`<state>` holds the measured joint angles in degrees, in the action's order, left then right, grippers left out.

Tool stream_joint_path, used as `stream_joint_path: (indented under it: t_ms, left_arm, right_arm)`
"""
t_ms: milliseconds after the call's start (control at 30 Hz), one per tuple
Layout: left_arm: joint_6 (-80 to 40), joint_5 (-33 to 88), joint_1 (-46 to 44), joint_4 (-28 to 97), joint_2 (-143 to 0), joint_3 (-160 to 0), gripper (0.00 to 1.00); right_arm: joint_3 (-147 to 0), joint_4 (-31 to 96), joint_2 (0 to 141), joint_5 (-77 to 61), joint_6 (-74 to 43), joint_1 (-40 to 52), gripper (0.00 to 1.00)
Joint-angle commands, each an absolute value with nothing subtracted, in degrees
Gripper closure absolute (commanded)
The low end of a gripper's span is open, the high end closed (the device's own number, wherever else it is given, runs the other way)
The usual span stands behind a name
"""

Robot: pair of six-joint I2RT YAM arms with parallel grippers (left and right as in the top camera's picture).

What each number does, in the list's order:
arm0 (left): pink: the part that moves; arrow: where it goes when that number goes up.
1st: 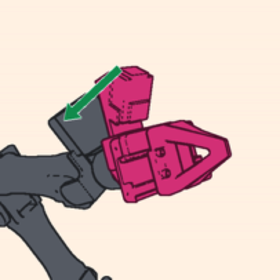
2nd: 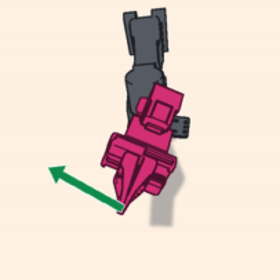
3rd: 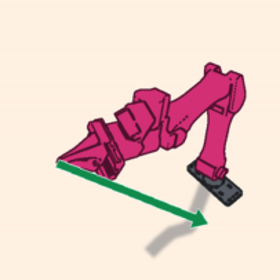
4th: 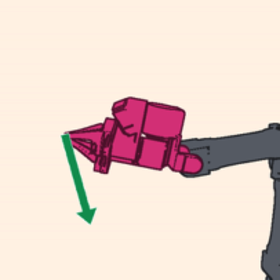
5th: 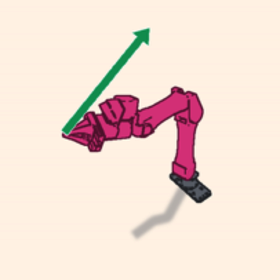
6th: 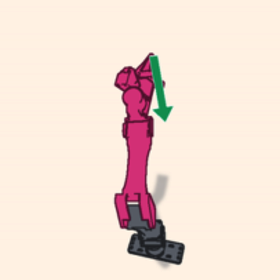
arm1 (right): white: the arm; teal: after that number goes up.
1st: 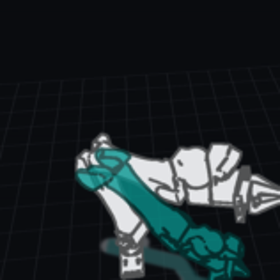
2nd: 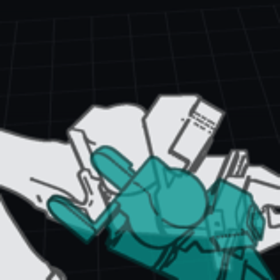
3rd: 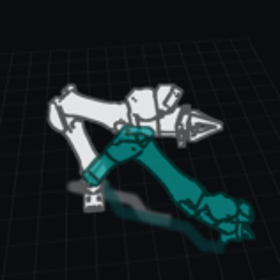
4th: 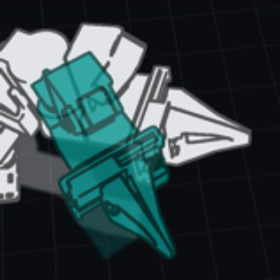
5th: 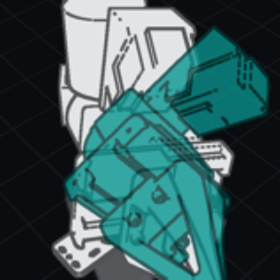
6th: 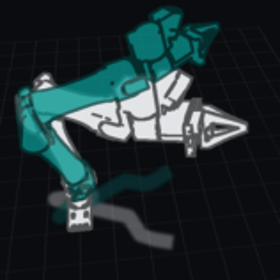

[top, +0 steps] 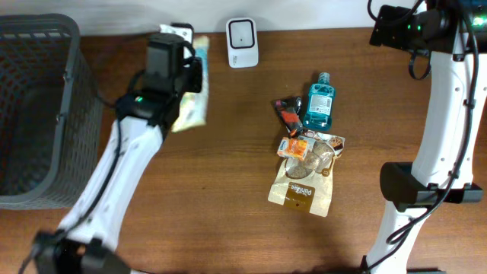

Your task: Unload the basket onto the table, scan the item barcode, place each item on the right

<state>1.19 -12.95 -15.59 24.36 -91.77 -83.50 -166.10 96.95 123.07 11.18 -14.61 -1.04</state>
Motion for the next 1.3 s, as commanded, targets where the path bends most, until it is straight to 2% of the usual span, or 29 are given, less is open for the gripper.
stream_joint_path:
  t_ms: [0, 100, 233, 300, 433, 600, 667, 733, 767, 800, 900, 1033, 1067, 1200, 1267]
  left_arm:
    - [21.4, -30.7, -15.6, 24.9, -91.3, -83.7, 1.00]
    - [21.8, -43.2, -15.5, 24.1, -94.1, -83.7, 1.00]
    - [20.4, -48.8, -15.6, 25.2, -99.7, -83.7, 1.00]
    - [15.8, -51.6, -16.1, 27.1, -102.8, -83.6, 1.00]
    - [3.1, -52.2, -19.6, 34.5, -108.0, -83.6, 1.00]
    - [-6.7, -50.7, -26.1, 39.2, -112.8, -83.6, 1.00]
    - [-7.3, -45.9, -28.8, 39.3, -113.9, -83.6, 0.98]
    - [-7.4, -38.7, -31.0, 39.1, -114.2, -83.6, 0.90]
    - [-8.1, -35.7, -31.7, 39.0, -114.2, -83.6, 0.81]
    - [-8.8, -33.2, -32.3, 39.0, -114.2, -83.6, 0.77]
    - [-11.0, -25.6, -33.4, 39.1, -114.2, -83.6, 0.73]
    - [-11.3, -9.5, -33.4, 40.1, -113.4, -84.0, 0.63]
    - [-11.3, -1.9, -33.2, 40.8, -112.4, -84.6, 0.60]
    - [-11.3, 9.0, -32.4, 43.7, -107.8, -88.3, 0.60]
    - [-11.3, 9.6, -31.5, 45.3, -104.4, -90.6, 0.68]
  right_arm:
    - [-166.1, 97.3, 123.3, 12.3, -14.9, -1.1, 0.02]
    - [-166.1, 97.3, 123.3, 12.3, -14.9, -1.1, 0.02]
    - [-166.1, 97.3, 123.3, 12.3, -14.9, -1.1, 0.02]
    - [-166.1, 97.3, 123.3, 12.3, -14.9, -1.1, 0.02]
    - [-166.1, 97.3, 123.3, 12.3, -14.9, -1.1, 0.02]
    - [-166.1, 97.3, 123.3, 12.3, -14.9, -1.1, 0.02]
    - [-166.1, 97.3, 123.3, 12.3, -14.9, -1.1, 0.02]
    - [-166.1, 97.3, 123.3, 12.3, -14.9, -1.1, 0.02]
    - [-166.1, 97.3, 123.3, 12.3, -14.9, -1.1, 0.02]
    - [-166.1, 97.3, 123.3, 12.3, -14.9, -1.1, 0.02]
    - [-166.1, 97.3, 123.3, 12.3, -14.9, -1.1, 0.02]
    - [-166.1, 97.3, 123.3, 12.3, -14.9, -1.1, 0.02]
    - [-166.1, 97.3, 123.3, 12.3, -14.9, -1.1, 0.02]
    - [-166.1, 97.3, 123.3, 12.3, -14.9, -1.1, 0.02]
    - [-166.1, 97.3, 123.3, 12.3, -14.9, -1.1, 0.02]
